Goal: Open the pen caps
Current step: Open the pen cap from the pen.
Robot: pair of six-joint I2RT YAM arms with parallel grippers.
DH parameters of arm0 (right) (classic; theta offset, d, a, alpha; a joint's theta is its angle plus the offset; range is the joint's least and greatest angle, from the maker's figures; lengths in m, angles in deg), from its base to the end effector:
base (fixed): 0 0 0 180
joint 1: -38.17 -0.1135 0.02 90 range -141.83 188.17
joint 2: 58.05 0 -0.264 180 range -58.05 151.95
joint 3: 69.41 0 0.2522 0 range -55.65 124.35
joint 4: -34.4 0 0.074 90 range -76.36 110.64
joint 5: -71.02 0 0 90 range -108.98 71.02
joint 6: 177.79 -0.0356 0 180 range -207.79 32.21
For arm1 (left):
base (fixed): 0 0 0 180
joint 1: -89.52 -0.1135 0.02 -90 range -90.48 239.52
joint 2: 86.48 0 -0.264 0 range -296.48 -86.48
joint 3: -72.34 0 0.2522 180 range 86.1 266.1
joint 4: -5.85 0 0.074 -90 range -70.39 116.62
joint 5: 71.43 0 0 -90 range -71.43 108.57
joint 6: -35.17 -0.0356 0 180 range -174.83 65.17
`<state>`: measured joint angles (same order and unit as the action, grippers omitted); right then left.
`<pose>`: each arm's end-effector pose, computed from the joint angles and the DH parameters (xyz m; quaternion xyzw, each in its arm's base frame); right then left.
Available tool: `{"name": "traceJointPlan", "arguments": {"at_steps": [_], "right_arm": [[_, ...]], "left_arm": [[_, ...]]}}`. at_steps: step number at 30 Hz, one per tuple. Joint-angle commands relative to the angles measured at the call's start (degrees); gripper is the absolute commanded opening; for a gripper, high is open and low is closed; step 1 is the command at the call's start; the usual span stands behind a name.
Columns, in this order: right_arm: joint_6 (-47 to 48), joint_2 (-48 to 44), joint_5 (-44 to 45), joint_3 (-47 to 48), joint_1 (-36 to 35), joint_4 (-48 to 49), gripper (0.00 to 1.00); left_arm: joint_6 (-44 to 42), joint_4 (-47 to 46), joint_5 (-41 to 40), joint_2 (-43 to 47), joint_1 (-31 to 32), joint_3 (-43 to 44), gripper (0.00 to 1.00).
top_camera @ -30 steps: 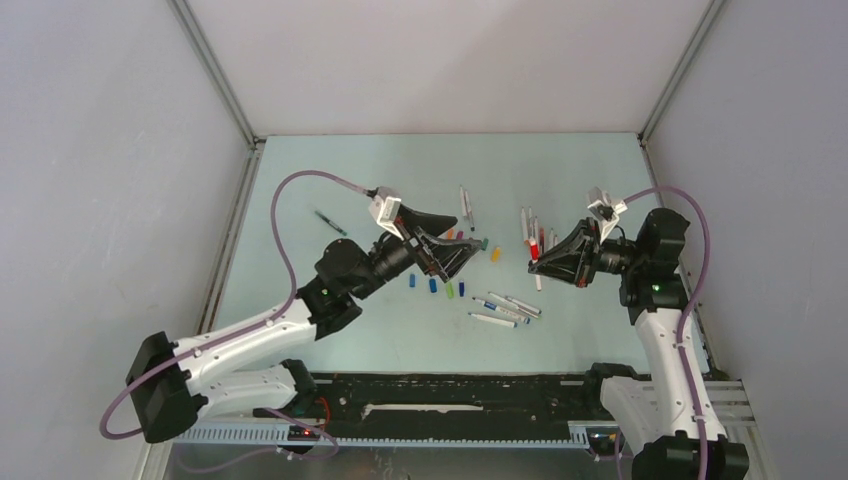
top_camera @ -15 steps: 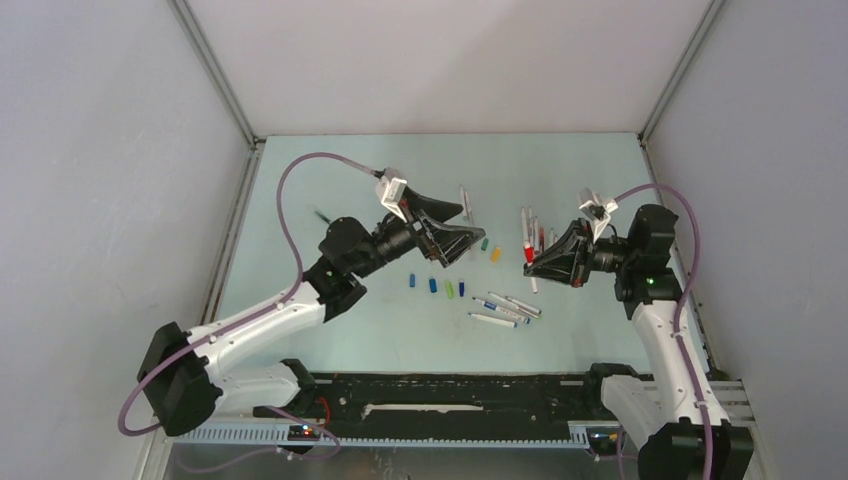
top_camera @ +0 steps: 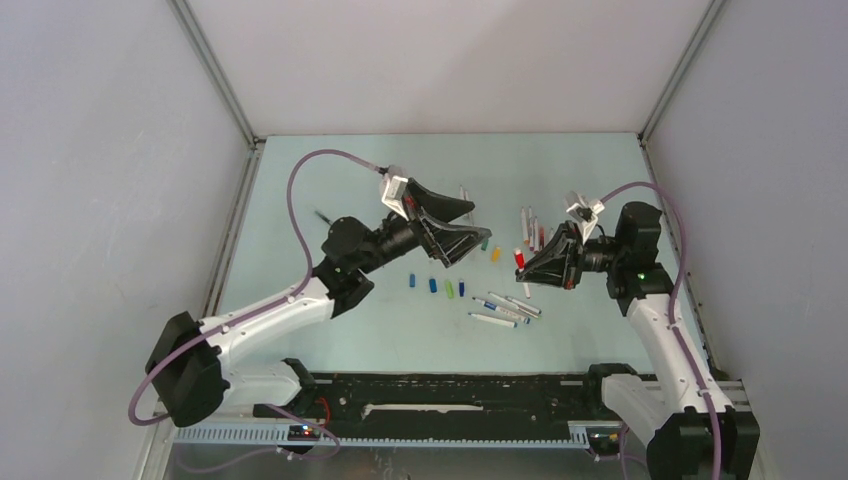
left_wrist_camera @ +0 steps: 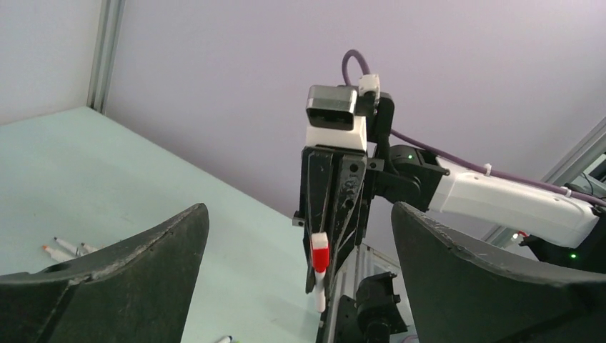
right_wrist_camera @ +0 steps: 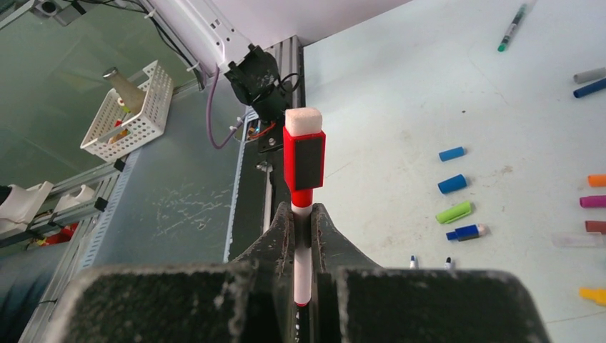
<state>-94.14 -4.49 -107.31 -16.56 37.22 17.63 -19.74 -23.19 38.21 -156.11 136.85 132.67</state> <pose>0.1863 0.0387 0.3002 -0.3844 0.5972 0.5877 0.3876 0.1798 -0.2127 0.3566 0.1991 0.5489 -0.6048 0.5416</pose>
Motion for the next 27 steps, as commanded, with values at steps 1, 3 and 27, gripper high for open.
{"name": "traceJointPlan", "arguments": {"at_steps": [1,3,27], "right_arm": [[0.52,-0.28,-1.64,0.02,-1.17,0.91,0.00],[0.14,-0.11,-1.83,0.02,-1.60,1.22,0.00],[-3.41,0.83,-0.62,0.01,-1.51,4.31,0.00]], "left_arm": [[0.42,-6.29,0.71,-0.34,-0.19,-0.07,0.99],[0.47,-7.75,0.75,-1.00,-0.16,-0.16,0.99],[10.89,-18.52,-0.87,-15.68,5.38,1.45,0.77]]}}
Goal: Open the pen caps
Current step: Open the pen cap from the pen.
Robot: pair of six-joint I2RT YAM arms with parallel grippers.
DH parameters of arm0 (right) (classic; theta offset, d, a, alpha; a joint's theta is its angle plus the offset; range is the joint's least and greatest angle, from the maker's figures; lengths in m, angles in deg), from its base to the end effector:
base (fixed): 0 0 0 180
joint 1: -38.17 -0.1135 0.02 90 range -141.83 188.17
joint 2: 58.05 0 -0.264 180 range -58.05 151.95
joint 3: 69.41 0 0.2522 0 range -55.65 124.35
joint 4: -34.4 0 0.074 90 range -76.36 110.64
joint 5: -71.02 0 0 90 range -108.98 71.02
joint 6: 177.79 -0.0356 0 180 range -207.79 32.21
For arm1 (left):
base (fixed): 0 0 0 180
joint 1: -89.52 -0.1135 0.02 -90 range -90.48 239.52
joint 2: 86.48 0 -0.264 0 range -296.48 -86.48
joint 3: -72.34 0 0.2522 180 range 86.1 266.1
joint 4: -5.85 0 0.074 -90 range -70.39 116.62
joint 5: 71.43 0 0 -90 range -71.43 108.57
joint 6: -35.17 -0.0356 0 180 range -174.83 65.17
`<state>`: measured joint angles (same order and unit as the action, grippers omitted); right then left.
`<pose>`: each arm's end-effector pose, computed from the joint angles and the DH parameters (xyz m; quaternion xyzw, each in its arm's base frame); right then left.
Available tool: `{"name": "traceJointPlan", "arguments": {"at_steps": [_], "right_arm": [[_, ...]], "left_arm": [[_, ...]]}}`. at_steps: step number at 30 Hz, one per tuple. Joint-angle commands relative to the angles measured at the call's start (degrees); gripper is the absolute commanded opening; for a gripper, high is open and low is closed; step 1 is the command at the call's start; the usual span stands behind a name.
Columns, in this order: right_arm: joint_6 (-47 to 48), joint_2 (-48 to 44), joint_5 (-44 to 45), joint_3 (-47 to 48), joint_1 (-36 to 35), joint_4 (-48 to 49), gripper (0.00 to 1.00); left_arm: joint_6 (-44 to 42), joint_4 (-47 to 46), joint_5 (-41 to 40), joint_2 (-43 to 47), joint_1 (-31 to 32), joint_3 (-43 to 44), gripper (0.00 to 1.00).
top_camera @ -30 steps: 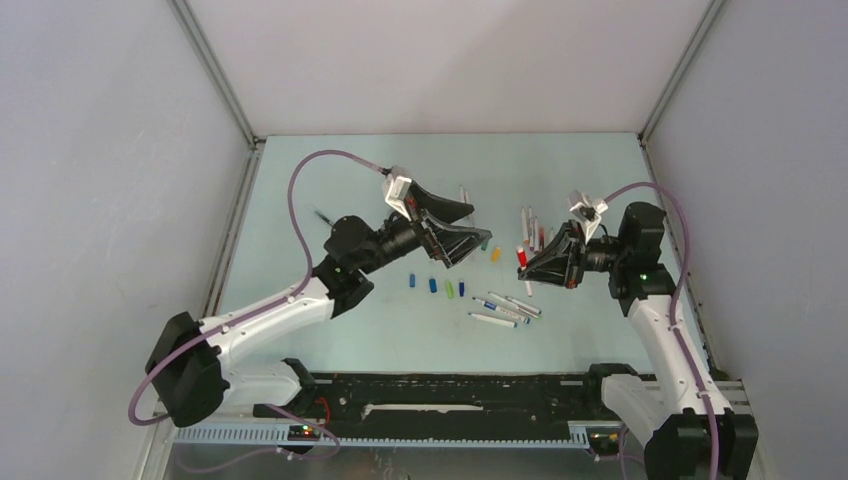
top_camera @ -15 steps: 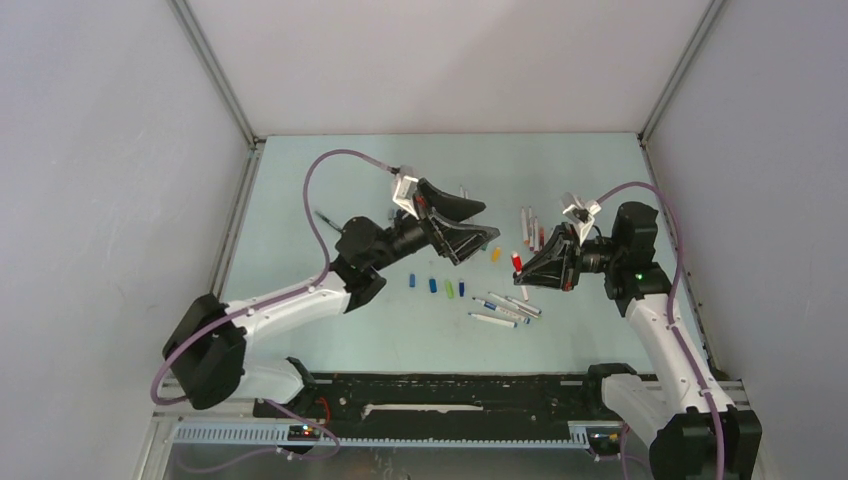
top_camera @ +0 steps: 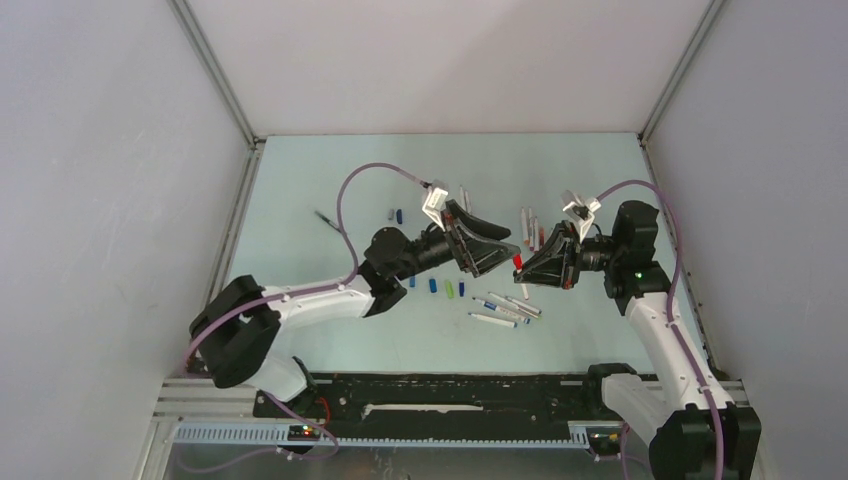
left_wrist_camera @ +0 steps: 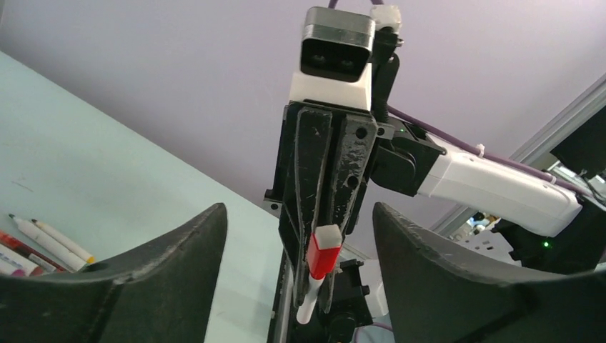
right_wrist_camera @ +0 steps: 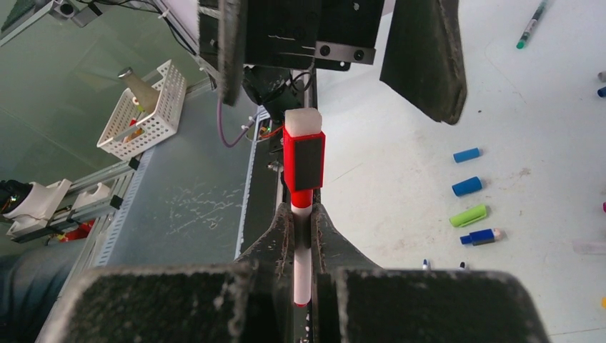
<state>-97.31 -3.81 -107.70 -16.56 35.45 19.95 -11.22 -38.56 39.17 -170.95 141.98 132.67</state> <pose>0.1879 0.0446 0.3012 -0.3870 0.5944 0.6006 0.3691 0.1883 -0.2656 0.3103 0.1897 0.5494 -0.6686 0.4638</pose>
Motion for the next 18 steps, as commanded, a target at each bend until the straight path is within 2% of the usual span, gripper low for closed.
{"name": "traceJointPlan", "arguments": {"at_steps": [1,5,18], "right_arm": [[-0.24,0.24,-0.23,0.02,0.26,2.01,0.00],[-0.37,0.51,0.11,-0.02,0.26,2.09,0.00],[-0.50,1.17,1.84,-0.01,0.26,1.83,0.00]], "left_arm": [[2.73,-3.29,-1.68,-1.10,0.33,1.57,0.73],[3.93,-4.05,-0.68,-2.16,0.51,2.07,0.62],[3.66,-1.76,-0.40,-3.46,2.01,3.35,0.46]]}}
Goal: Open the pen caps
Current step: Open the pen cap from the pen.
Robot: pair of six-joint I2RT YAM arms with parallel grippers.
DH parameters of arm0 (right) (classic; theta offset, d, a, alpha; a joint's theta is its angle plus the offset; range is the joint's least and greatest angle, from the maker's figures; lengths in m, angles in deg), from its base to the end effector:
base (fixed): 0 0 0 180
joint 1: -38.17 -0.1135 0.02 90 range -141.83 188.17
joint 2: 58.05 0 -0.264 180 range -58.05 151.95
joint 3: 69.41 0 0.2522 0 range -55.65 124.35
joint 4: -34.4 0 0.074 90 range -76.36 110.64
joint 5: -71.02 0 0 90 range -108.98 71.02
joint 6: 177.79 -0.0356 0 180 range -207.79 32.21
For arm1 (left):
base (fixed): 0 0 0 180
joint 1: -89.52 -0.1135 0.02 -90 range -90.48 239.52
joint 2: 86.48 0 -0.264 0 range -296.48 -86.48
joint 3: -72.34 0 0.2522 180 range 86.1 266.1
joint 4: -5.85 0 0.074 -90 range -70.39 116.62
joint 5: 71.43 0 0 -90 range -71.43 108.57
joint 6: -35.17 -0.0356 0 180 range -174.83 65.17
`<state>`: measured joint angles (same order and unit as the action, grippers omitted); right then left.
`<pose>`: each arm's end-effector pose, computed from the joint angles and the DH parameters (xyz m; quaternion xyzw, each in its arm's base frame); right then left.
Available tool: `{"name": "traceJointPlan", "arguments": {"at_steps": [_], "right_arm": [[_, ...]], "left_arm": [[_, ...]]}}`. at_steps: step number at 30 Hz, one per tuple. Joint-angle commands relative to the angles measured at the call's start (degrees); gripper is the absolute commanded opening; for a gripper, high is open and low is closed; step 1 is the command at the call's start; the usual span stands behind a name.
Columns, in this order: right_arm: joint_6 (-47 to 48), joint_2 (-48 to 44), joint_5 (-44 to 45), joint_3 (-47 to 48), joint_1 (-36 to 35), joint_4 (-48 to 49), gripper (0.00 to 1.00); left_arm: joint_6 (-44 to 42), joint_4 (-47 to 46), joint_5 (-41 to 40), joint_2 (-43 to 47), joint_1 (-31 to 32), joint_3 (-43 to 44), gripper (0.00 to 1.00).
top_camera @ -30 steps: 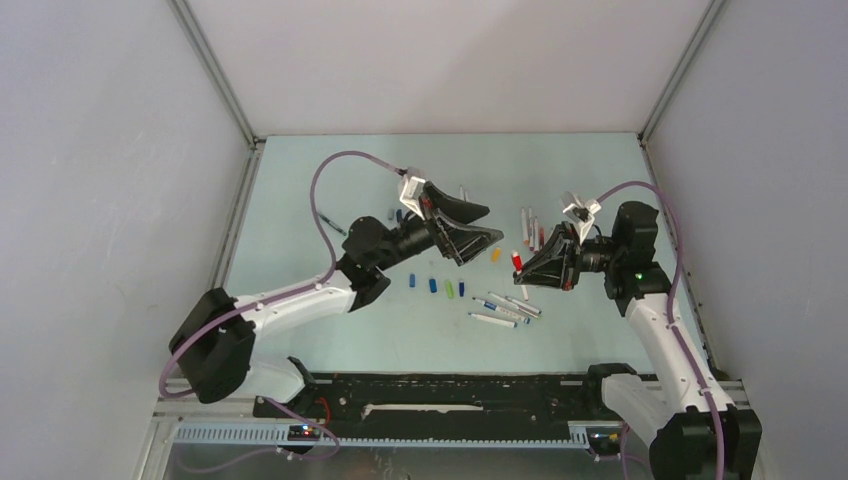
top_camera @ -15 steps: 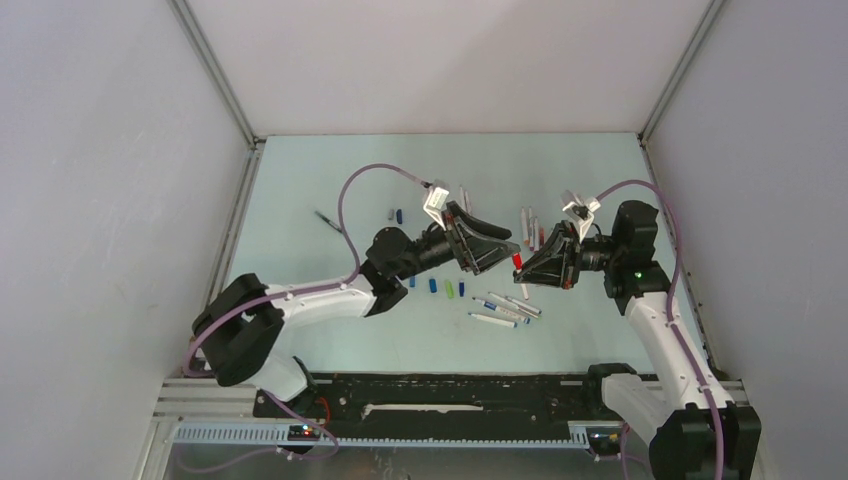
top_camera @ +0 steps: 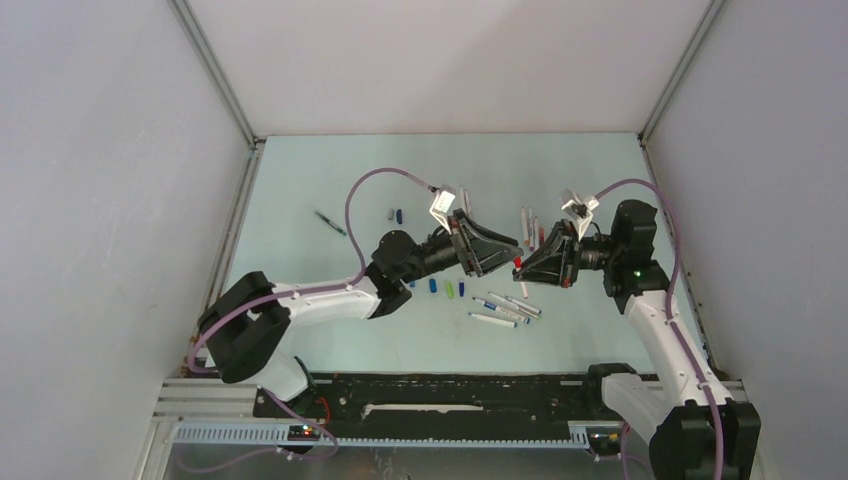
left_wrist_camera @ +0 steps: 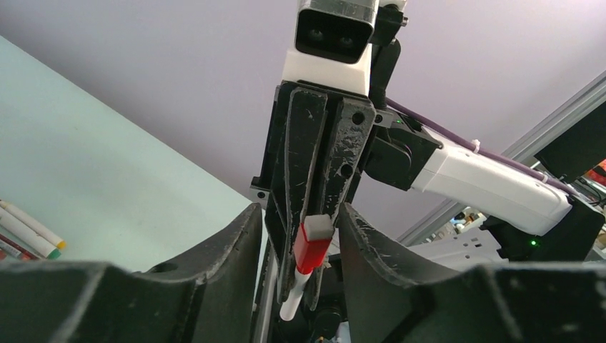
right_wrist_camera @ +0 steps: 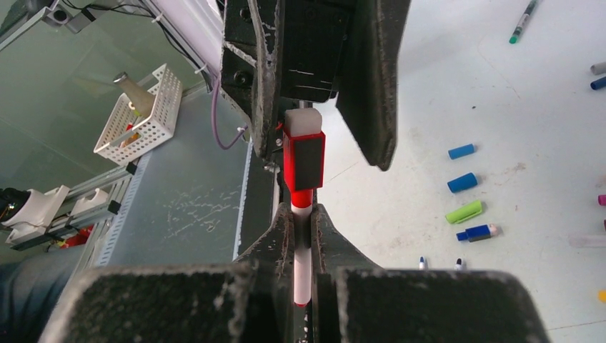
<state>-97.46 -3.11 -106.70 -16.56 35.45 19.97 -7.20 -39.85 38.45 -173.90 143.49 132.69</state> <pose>0.1908 0.0447 0.2990 -0.3787 0.6019 0.5986 0.3689 0.1870 -0.2777 0.2968 0.1718 0.5659 -0.6836 0.4276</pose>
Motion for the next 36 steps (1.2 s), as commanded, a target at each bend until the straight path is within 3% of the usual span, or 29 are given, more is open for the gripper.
{"name": "traceJointPlan", "arguments": {"at_steps": [1,8,14,22,36], "right_arm": [[-0.35,0.56,0.96,0.02,0.22,1.81,0.00],[-0.35,1.12,1.48,-0.03,-0.26,1.83,0.00],[-0.17,1.73,1.84,-0.03,-0.85,1.81,0.00],[-0.28,1.99,2.02,-0.03,-0.92,1.72,0.00],[0.83,3.20,3.32,0.00,-3.51,0.97,0.00]], "left_arm": [[-0.54,0.02,0.44,-0.61,0.59,3.77,0.44],[-1.41,2.40,1.43,-0.60,0.78,5.10,0.31],[-3.01,5.69,2.60,-0.13,0.78,7.61,0.01],[-5.01,7.19,2.14,1.74,0.03,8.59,0.00],[-5.46,10.18,-11.74,7.34,-6.29,11.12,0.00]]}}
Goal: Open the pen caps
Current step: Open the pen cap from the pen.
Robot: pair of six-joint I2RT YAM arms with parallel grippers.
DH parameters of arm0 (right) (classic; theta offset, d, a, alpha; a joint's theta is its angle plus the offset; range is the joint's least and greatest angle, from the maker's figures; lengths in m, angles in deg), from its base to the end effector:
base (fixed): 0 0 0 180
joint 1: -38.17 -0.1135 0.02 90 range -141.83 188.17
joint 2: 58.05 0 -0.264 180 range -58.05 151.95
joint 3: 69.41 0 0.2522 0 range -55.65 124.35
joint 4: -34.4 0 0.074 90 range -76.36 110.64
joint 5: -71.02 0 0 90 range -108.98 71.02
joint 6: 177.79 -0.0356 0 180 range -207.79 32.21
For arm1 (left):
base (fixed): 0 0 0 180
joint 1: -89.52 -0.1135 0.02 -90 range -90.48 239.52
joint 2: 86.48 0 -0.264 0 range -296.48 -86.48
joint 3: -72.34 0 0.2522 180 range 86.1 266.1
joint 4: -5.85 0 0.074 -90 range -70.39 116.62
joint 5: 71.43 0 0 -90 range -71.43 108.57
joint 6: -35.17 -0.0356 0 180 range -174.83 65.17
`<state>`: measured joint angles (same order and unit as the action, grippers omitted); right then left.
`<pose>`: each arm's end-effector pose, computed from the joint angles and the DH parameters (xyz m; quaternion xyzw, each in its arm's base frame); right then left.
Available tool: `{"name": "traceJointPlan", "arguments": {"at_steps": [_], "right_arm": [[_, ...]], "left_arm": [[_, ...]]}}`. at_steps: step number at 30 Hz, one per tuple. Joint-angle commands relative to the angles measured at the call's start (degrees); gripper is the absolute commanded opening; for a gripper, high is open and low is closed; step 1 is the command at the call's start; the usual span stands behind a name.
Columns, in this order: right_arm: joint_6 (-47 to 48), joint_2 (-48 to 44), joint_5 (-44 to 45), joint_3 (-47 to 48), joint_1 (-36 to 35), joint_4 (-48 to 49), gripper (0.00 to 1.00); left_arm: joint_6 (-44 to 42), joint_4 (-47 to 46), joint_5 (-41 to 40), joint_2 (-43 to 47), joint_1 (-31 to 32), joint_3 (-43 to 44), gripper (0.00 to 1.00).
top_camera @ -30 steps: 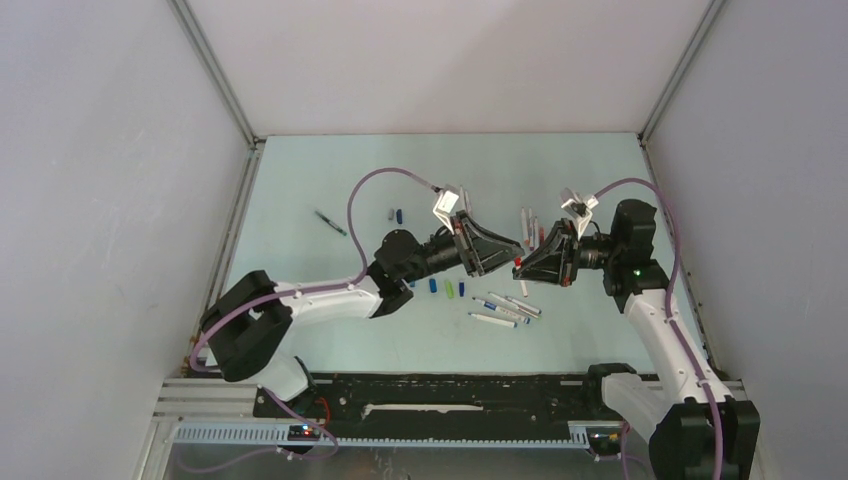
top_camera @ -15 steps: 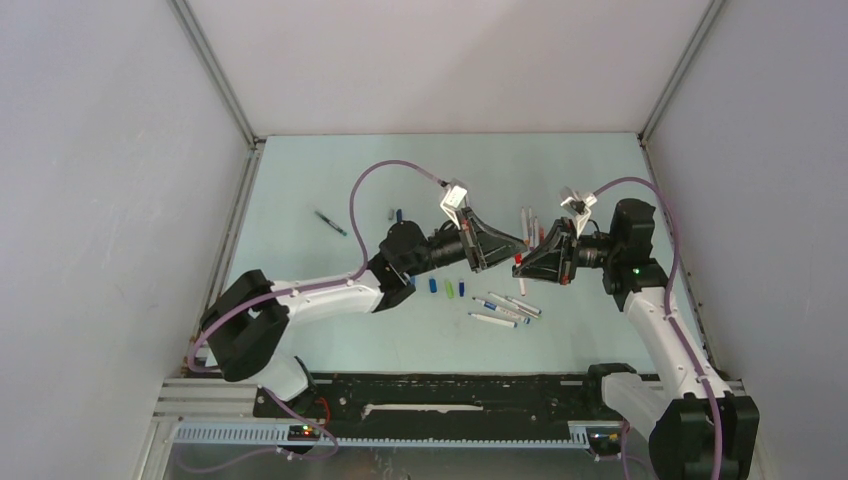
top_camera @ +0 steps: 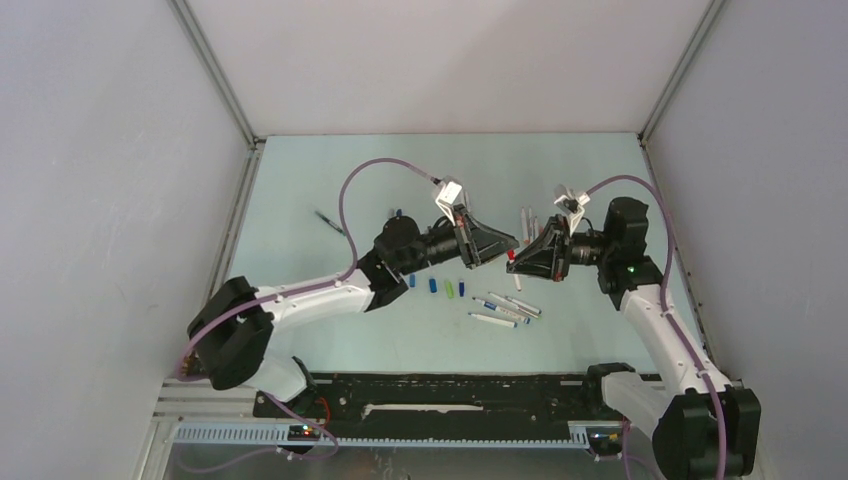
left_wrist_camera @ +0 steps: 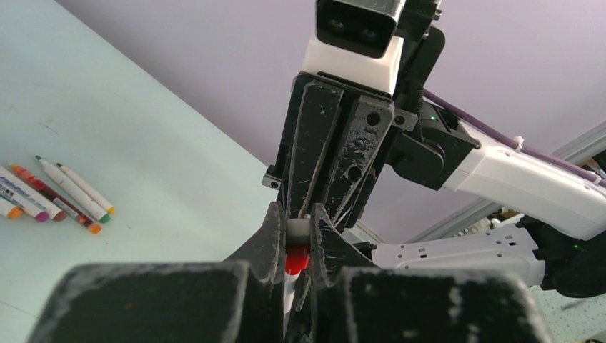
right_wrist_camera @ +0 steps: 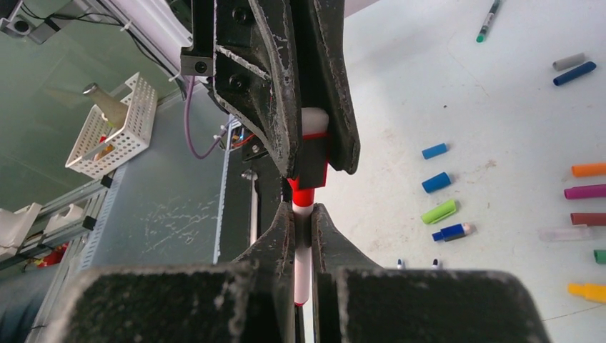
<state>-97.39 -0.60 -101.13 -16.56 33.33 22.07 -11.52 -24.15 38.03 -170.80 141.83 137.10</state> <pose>0.2011 0.0524 0.2928 -0.3657 0.6214 0.5801 0.3789 0.1968 -0.2742 0.3113 0.1790 0.6185 -0.6338 0.4286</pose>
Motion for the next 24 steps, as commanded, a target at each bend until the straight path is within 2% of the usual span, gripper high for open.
{"name": "traceJointPlan", "arguments": {"at_steps": [1,14,19,24], "right_arm": [[0.38,0.99,-2.16,0.02,-1.77,-0.94,0.00],[-0.56,3.14,-1.70,-0.01,-3.03,-0.07,0.00],[2.86,2.38,-0.38,0.02,-2.92,-2.61,0.00],[10.22,0.74,4.07,0.02,-1.48,-7.99,0.00]], "left_arm": [[-1.52,-5.50,-11.99,4.20,-4.98,7.48,0.00],[-10.23,0.10,-14.04,7.82,-9.44,16.62,0.00],[-9.17,2.54,-12.77,10.61,-11.42,13.54,0.00],[-5.27,8.22,-10.59,14.99,-15.27,6.04,0.00]]}}
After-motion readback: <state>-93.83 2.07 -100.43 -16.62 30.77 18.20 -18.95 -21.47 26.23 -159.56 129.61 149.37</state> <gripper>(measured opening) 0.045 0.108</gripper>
